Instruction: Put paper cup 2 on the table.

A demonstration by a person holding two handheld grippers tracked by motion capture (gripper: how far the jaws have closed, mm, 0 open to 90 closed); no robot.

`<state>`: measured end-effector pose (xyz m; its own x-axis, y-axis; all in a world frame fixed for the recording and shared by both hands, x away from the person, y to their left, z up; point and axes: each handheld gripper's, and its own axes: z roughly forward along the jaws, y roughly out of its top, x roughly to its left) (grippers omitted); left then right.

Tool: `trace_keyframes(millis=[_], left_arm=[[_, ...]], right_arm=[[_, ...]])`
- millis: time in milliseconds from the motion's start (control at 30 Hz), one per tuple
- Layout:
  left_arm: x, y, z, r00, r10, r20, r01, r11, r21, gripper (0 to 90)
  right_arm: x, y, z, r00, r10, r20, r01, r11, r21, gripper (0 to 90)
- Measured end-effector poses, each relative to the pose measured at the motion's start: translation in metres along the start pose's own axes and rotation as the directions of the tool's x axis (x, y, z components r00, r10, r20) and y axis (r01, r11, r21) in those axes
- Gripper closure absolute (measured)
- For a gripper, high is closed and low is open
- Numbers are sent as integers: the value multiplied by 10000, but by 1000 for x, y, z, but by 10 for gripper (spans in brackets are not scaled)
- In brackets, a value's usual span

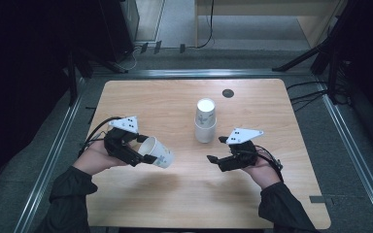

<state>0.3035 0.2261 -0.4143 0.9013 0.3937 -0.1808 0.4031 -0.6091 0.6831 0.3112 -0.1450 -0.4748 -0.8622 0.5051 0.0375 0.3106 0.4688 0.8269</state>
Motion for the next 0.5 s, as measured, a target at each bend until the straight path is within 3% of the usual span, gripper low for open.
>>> trace_keyframes(millis=[167, 500], left_arm=[[9, -8, -6, 9996, -254, -91, 254, 9997, -20, 245], [25, -31, -22, 9958, -674, -620, 706, 9962, 516, 245]], right_arm=[[-5, -1, 1, 9999, 97, 28, -97, 10000, -10, 214], [-10, -3, 2, 9996, 263, 128, -264, 9996, 61, 214]])
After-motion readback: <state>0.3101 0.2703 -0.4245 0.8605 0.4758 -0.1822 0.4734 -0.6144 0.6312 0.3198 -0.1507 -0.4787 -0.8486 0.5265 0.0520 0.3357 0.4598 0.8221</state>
